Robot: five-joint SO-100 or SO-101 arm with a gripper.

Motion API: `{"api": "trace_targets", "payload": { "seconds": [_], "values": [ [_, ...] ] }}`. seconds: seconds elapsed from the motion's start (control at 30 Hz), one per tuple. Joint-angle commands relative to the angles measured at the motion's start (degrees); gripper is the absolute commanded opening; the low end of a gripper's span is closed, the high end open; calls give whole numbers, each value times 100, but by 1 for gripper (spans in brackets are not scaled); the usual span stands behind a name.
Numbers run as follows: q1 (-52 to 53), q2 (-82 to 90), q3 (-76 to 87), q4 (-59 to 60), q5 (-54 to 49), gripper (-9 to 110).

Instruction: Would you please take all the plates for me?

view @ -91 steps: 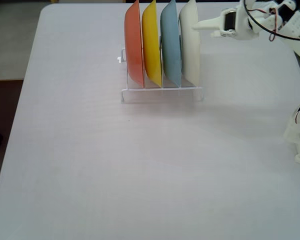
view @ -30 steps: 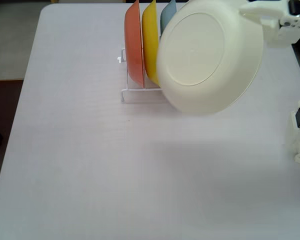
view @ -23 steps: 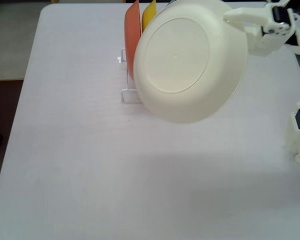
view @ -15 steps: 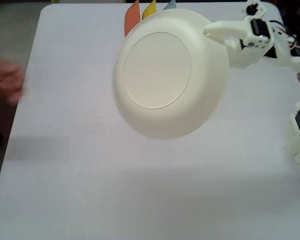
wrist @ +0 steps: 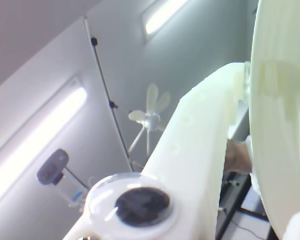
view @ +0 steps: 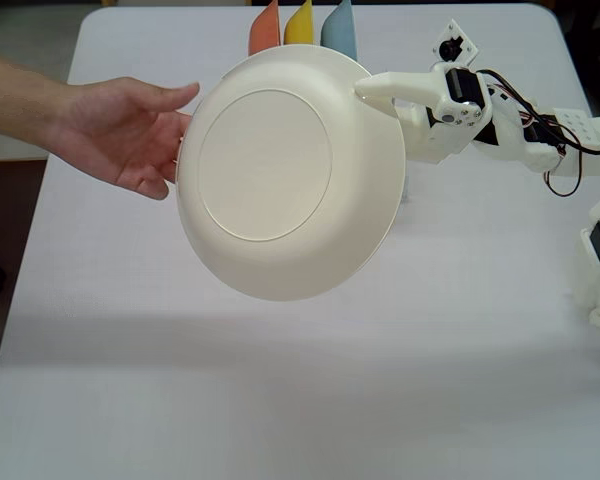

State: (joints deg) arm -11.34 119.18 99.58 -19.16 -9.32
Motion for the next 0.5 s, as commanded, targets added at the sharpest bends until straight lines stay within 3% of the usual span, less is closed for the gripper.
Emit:
{"api": "trace_targets", "payload": {
  "seconds": [0.0, 0.2, 0.37, 0.47],
  "values": [
    [18, 18, -123, -202, 44, -1],
    [123, 0, -123, -44, -53, 1],
    [387, 185, -141, 1090, -431, 31],
    [650, 334, -246, 1898, -598, 34]
  ]
}}
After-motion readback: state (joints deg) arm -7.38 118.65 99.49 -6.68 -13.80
